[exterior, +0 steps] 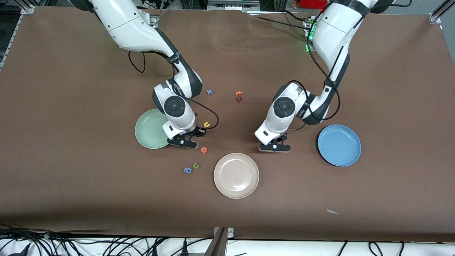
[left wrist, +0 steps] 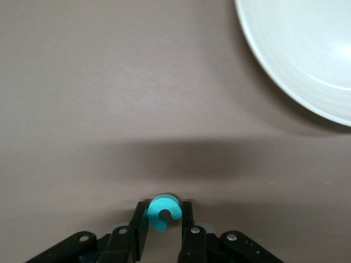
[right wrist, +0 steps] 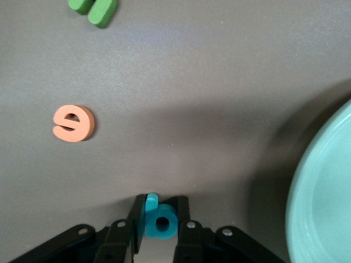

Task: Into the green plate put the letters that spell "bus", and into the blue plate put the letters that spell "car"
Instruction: 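Grasp the teal c with the left gripper while the right gripper grasps the teal b, then drop the b on the green plate while the left gripper drops c on blue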

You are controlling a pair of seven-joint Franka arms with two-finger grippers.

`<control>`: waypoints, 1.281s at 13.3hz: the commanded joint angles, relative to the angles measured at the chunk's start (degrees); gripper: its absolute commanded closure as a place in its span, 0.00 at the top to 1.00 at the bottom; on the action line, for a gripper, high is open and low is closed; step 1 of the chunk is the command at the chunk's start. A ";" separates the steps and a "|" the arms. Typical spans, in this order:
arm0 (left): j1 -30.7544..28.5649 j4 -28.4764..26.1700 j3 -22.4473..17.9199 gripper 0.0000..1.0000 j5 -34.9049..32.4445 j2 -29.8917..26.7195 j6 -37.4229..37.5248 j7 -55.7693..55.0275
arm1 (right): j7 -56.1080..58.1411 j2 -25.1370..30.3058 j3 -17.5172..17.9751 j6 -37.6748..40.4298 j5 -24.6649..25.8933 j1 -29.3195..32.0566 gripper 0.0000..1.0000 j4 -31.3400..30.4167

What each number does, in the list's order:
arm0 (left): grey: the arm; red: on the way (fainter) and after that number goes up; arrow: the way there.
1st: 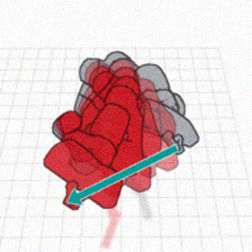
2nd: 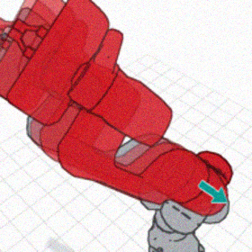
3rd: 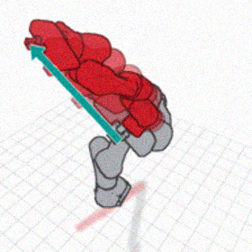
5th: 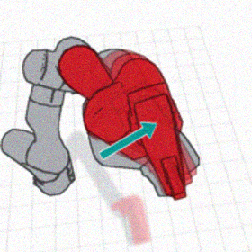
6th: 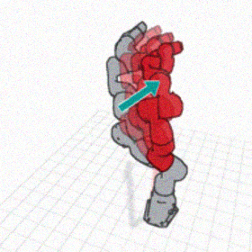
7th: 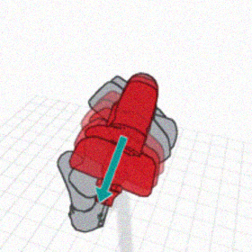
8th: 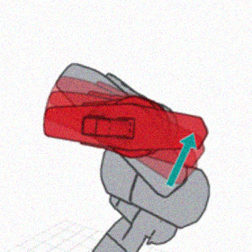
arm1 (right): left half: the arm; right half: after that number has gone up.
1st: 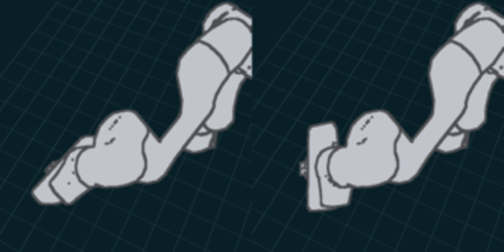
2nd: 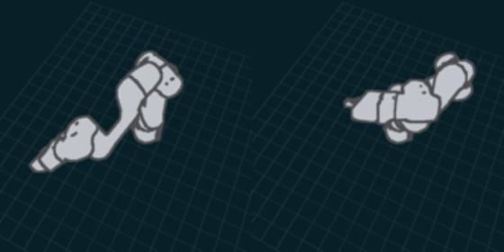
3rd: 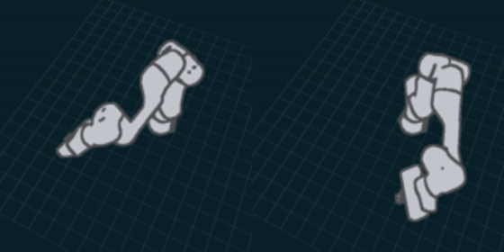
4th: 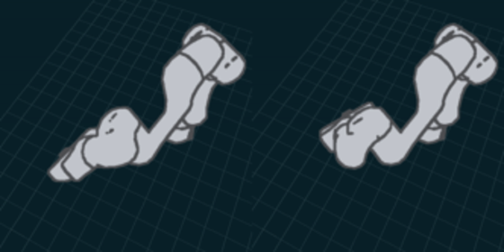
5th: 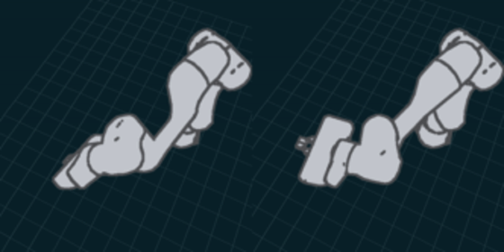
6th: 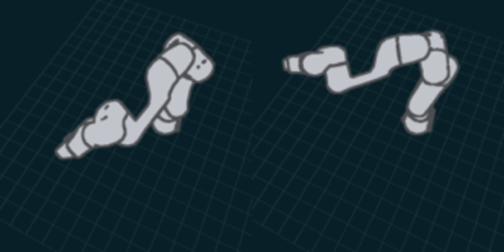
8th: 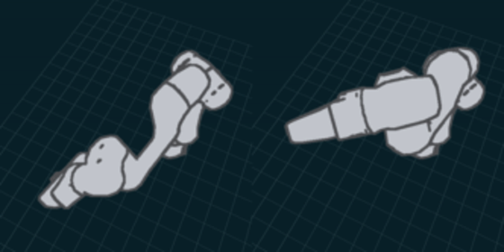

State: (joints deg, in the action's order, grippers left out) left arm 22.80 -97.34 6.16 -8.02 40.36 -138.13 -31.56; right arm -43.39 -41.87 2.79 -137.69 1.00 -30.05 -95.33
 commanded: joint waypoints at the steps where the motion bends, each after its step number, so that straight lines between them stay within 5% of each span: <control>1: -1.62 5.12 0.52 0.16 -1.92 -1.42 11.00 4.47 | 1.89 2.57 -0.94 1.28 0.41 0.33 0.08 0.59; 6: -8.10 10.94 0.52 0.16 -1.65 -2.39 26.14 18.24 | 14.71 6.98 -0.95 11.20 -0.20 7.18 0.09 -0.11; 12: -19.71 10.86 0.26 0.17 -2.35 -3.27 27.66 34.79 | 15.88 9.18 -2.88 8.25 0.14 7.72 0.11 -9.15; 13: -21.03 10.86 0.34 0.17 -2.35 -3.27 27.57 35.07 | 15.79 9.35 -2.88 7.01 0.15 7.64 0.21 -10.65; 14: -21.39 10.77 0.34 0.19 -2.35 -3.00 27.48 35.16 | 15.62 9.35 -2.88 7.00 0.06 7.72 0.47 -10.84; 16: -22.53 10.77 0.34 0.40 -2.44 -1.78 27.22 36.73 | 15.70 9.35 -3.05 8.22 0.06 7.72 0.89 -10.23; 17: -22.80 10.77 0.26 0.48 -2.44 -1.25 27.04 37.70 | 15.18 9.61 -3.14 8.93 -0.03 7.64 0.99 -9.87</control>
State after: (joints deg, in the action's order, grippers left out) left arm 0.56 -86.73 5.72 -8.14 38.22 -111.53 4.40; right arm -28.30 -34.85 0.25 -129.68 0.96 -21.95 -103.64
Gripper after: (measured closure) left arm 0.678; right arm 0.441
